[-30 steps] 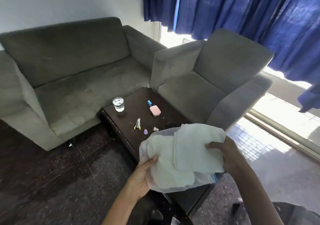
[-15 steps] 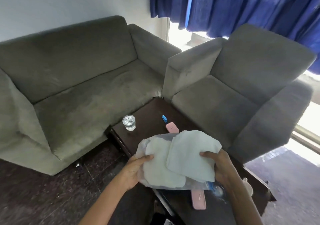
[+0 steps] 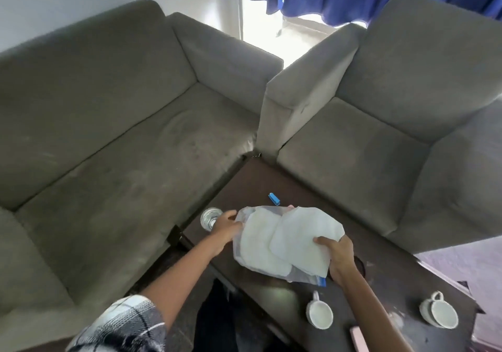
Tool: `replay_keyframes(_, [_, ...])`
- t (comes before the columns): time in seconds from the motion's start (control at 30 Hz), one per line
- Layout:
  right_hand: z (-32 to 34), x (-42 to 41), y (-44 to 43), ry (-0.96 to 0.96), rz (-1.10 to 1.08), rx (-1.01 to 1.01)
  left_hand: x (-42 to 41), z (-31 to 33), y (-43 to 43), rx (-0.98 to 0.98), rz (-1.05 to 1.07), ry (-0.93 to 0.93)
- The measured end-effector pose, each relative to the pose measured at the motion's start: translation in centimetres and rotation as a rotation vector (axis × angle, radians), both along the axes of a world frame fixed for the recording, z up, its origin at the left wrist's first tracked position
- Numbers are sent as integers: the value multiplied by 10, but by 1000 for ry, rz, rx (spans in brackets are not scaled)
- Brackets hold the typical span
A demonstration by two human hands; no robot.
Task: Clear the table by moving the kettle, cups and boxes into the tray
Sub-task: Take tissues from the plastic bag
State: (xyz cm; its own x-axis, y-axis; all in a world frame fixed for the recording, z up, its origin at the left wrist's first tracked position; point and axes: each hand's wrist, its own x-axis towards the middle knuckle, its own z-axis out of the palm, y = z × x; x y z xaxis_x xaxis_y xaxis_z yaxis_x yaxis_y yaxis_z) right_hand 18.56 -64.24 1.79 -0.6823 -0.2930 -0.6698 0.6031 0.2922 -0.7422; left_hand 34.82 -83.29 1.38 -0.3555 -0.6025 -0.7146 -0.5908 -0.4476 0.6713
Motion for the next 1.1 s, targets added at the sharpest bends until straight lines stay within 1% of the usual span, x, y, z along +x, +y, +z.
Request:
replay_keyframes(0.2, [-43, 2, -71, 70, -91, 188, -43, -56, -85, -31, -307, -83])
replay_keyframes(0.3, [-77, 1, -100, 38, -129, 279, -63, -84, -112, -58, -385, -165])
replay_keyframes(0.43, [-117, 8, -123, -28, -164, 392, -77, -123, -135, -61, -521, -225])
replay_keyframes(0.53, [-129, 10, -130, -28, -162, 442, -84, -132, -143, -47, -607, -254])
replay_keyframes(0.63, [-128, 9, -131, -56, -125, 449, -86, -129, -143, -5, -610, -231])
replay_keyframes(0.73, [-112, 11, -125, -57, -80, 404, -85, -110, -134, 107, -609, -169])
replay_keyframes(0.83, [-76, 17, -114, -33, -19, 306, -85, -83, -120, 237, -619, -86])
replay_keyframes(0.97, [-19, 26, -89, -116, -22, 13, -86, -47, -97, 375, -739, 18])
replay_keyframes(1.03, [3, 28, -75, -162, -63, -146, -85, -35, -83, 592, -715, 68])
replay_keyframes(1.1, [15, 27, -61, -182, -119, -214, -83, -27, -69, 849, -637, 140])
